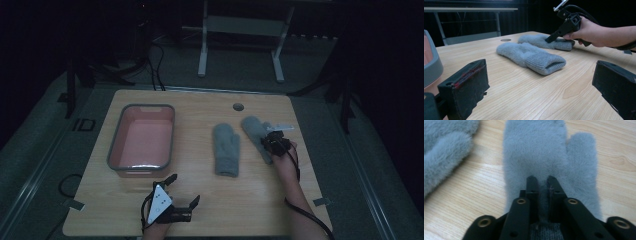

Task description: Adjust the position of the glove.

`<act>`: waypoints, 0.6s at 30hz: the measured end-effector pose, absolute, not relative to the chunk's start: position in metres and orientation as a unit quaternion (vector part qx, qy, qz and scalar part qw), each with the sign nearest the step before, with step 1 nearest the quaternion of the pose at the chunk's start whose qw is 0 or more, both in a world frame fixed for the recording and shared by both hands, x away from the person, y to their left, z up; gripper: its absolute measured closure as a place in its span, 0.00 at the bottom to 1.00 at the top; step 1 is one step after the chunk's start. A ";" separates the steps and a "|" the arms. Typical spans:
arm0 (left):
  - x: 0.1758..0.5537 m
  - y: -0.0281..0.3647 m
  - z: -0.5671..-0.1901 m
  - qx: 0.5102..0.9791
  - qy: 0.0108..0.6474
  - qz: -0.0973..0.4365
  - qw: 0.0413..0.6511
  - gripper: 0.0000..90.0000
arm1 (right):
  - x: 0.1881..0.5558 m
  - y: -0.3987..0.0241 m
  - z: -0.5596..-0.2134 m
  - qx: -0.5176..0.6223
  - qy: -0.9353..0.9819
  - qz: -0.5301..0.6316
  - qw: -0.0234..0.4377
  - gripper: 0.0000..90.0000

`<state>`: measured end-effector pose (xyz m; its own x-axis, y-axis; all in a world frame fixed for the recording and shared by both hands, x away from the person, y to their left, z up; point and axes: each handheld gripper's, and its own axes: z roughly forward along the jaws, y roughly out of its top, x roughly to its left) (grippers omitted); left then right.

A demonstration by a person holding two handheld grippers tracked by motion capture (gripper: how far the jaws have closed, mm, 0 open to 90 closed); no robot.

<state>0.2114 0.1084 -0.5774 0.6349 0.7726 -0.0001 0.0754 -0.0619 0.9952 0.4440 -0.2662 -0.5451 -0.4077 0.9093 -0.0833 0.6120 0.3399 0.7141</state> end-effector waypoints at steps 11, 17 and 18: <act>0.212 0.108 -0.577 0.669 0.317 0.287 0.608 0.01 | 0.426 -0.265 -0.517 0.536 0.716 0.343 0.285 0.97; 0.211 0.108 -0.577 0.670 0.317 0.288 0.606 0.01 | 0.408 -0.270 -0.496 0.568 0.676 0.349 0.316 0.97; 0.211 0.108 -0.577 0.670 0.316 0.288 0.606 0.01 | 0.405 -0.271 -0.494 0.572 0.671 0.347 0.319 0.97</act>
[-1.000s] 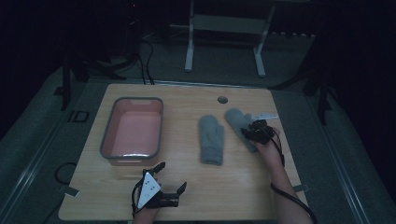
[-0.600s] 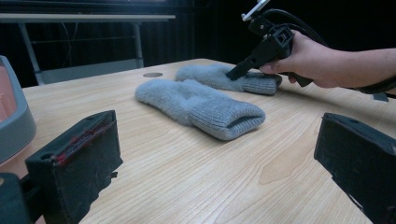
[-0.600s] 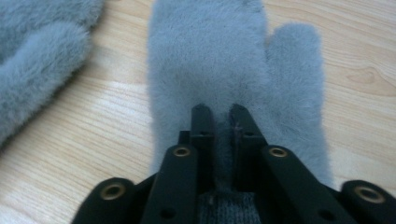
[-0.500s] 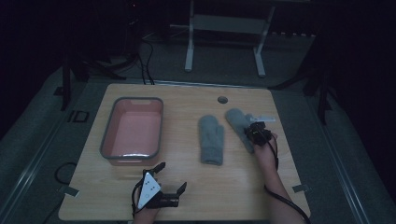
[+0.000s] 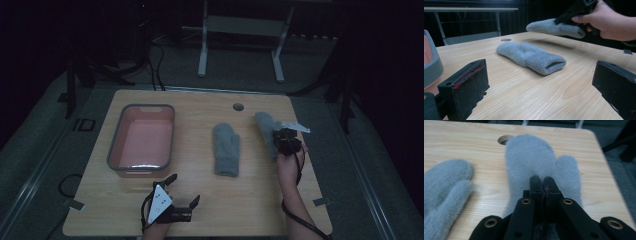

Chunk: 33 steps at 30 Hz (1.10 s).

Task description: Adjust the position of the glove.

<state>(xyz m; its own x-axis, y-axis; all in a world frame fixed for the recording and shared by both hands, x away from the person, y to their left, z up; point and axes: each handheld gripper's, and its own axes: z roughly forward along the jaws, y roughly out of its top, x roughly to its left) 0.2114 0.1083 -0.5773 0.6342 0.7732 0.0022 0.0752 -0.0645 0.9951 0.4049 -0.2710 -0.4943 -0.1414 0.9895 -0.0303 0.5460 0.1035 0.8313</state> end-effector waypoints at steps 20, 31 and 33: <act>0.211 0.108 -0.577 0.671 0.316 0.288 0.606 0.01 | 0.360 -0.293 -0.537 0.635 0.635 0.299 0.323 0.97; 0.211 0.108 -0.577 0.671 0.313 0.288 0.607 0.01 | 0.359 -0.298 -0.538 0.614 0.657 0.317 0.301 0.75; 0.211 0.108 -0.577 0.671 0.313 0.288 0.607 0.01 | 0.360 -0.304 -0.531 0.590 0.675 0.334 0.290 0.63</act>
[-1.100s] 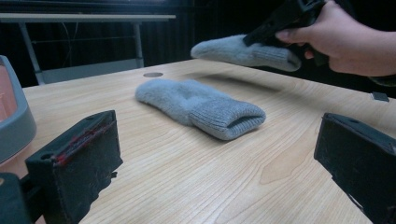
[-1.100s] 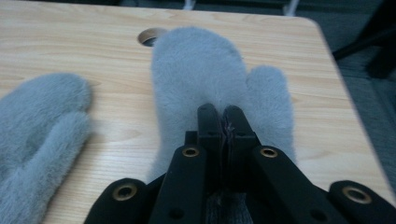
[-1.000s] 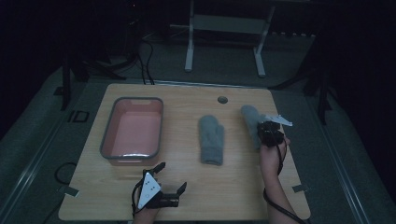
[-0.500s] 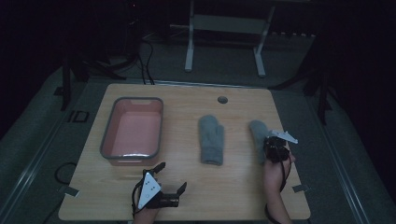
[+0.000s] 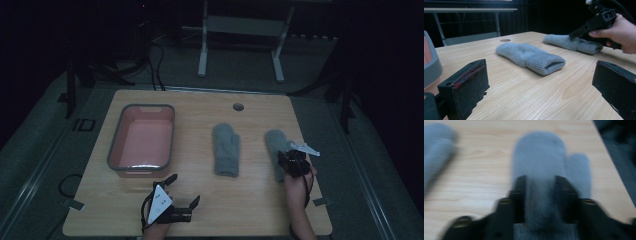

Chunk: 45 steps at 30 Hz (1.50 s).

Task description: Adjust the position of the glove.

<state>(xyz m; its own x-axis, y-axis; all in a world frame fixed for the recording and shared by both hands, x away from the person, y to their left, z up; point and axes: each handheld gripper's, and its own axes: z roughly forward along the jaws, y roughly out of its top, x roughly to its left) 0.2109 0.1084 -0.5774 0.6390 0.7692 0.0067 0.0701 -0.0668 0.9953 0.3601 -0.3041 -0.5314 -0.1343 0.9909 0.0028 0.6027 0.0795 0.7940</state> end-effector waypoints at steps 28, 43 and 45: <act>0.211 0.109 -0.577 0.670 0.314 0.285 0.610 0.01 | 0.372 -0.321 -0.551 0.530 0.744 0.305 0.269 0.90; 0.211 0.109 -0.577 0.669 0.314 0.284 0.610 0.01 | 0.365 -0.300 -0.505 0.578 0.680 0.338 0.299 0.94; 0.211 0.109 -0.577 0.670 0.314 0.285 0.610 0.01 | 0.366 -0.296 -0.496 0.579 0.675 0.345 0.299 0.94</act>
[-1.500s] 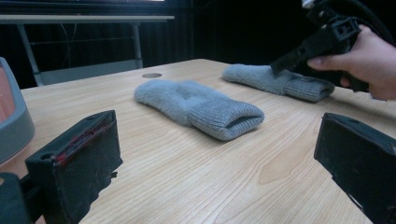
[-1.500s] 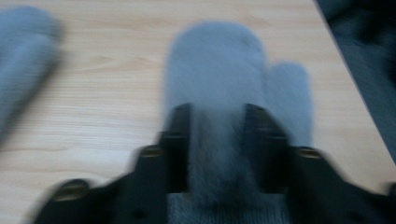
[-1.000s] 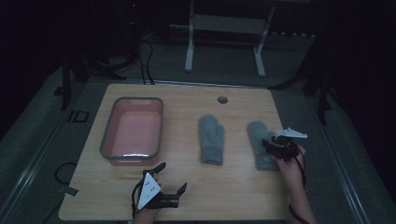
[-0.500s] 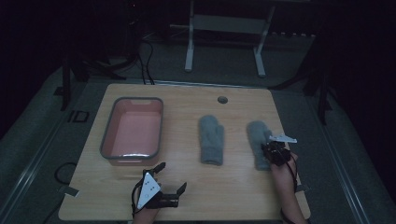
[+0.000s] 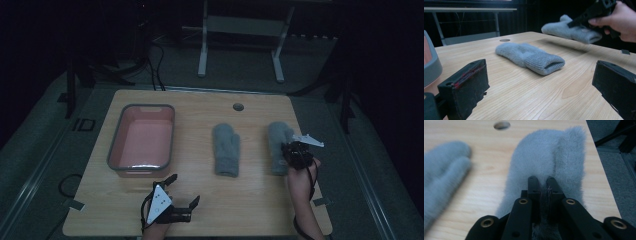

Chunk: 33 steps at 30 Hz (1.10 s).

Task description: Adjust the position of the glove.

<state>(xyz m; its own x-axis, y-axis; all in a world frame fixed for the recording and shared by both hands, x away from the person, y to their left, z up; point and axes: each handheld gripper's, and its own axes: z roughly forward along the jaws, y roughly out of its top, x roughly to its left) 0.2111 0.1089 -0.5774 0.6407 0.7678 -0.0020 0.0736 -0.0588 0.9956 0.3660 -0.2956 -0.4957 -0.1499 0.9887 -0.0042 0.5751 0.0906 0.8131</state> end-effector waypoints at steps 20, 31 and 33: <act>0.211 0.109 -0.577 0.671 0.312 0.286 0.609 0.01 | 0.366 -0.209 -0.459 0.572 0.669 0.390 0.271 0.94; 0.211 0.109 -0.577 0.671 0.312 0.285 0.609 0.01 | 0.361 -0.151 -0.472 0.560 0.684 0.400 0.242 0.94; 0.211 0.109 -0.577 0.671 0.313 0.284 0.609 0.01 | 0.360 -0.143 -0.476 0.562 0.684 0.403 0.232 0.94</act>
